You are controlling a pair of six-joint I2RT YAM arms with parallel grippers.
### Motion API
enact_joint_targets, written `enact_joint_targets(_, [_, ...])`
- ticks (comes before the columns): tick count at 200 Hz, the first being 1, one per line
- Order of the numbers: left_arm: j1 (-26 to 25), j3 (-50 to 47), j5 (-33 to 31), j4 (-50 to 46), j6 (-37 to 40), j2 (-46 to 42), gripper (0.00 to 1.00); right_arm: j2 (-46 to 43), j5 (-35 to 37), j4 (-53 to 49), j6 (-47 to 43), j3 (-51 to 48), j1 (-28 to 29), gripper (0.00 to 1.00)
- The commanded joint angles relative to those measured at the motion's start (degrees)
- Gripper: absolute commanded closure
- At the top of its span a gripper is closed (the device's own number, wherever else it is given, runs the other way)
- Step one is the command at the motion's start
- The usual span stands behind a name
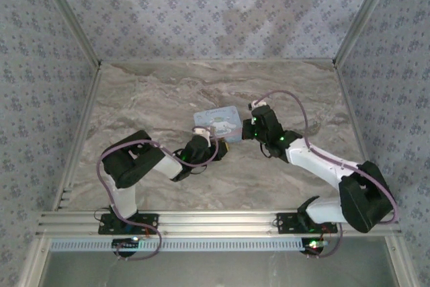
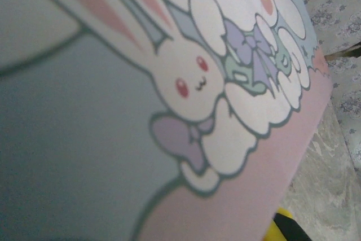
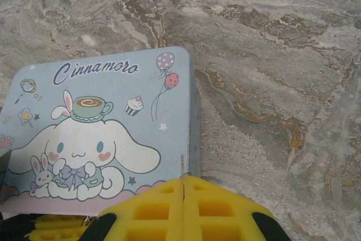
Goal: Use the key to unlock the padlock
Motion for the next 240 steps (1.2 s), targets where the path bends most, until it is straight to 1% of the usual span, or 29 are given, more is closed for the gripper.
enact_joint_targets(1, [1.6, -3.4, 2.5, -22.8, -5.2, 5.0, 0.99, -3.0, -0.1, -1.0, -0.2, -1.0, 0.4, 1.00])
enact_joint_targets(7, [1.8, -3.2, 3.5, -23.0, -5.0, 4.8, 1.00, -3.8, -0.5, -1.1, -0.2, -1.3, 0.4, 1.00])
enact_joint_targets(22, [2.1, -2.2, 6.2, -24.6, -4.5, 4.0, 1.00, -6.6, -2.0, -1.0, 0.1, -2.6, 0.3, 1.00])
enact_joint_targets(42, [2.3, -0.3, 8.7, -29.6, -3.8, 1.1, 1.00, -12.0, -6.9, 0.6, -0.1, -6.0, -0.6, 1.00])
enact_joint_targets(56, [2.4, 1.3, 9.3, -33.7, -2.8, -1.5, 1.00, -15.9, -11.3, 1.8, 1.0, -8.2, -2.2, 1.00])
enact_joint_targets(79, [3.0, 4.6, 10.3, -41.1, 0.3, -5.4, 1.00, -22.0, -20.9, 5.7, 4.4, -12.6, -6.3, 1.00])
enact_joint_targets(96, [3.8, 6.5, 11.1, -44.1, 1.8, -7.7, 1.00, -24.7, -27.3, 9.0, 6.9, -15.7, -8.9, 1.00])
enact_joint_targets(112, [4.7, 7.5, 12.0, -45.9, 2.6, -9.3, 1.00, -26.4, -30.7, 10.4, 8.1, -17.4, -9.7, 1.00])
enact_joint_targets(123, [5.3, 8.0, 12.6, -46.9, 3.0, -10.3, 1.00, -27.5, -31.6, 11.1, 9.4, -18.6, -10.1, 1.00])
enact_joint_targets(153, [6.4, 8.8, 14.4, -48.0, 3.8, -12.9, 1.00, -28.9, -34.2, 17.2, 14.0, -23.0, -10.6, 1.00])
enact_joint_targets(161, [6.7, 9.3, 15.2, -48.4, 3.9, -13.2, 1.00, -28.8, -34.5, 19.4, 16.6, -24.3, -10.6, 1.00])
enact_joint_targets(192, [7.3, 11.1, 16.6, -49.8, 4.3, -14.6, 1.00, -27.7, -34.4, 28.2, 22.0, -29.1, -10.5, 1.00])
enact_joint_targets(223, [8.3, 11.3, 18.2, -48.5, 3.1, -15.3, 1.00, -25.4, -33.7, 34.0, 25.3, -31.5, -9.5, 1.00])
enact_joint_targets(240, [8.5, 11.4, 18.5, -47.9, 2.6, -15.6, 1.00, -24.3, -33.2, 35.5, 26.0, -31.9, -8.7, 1.00])
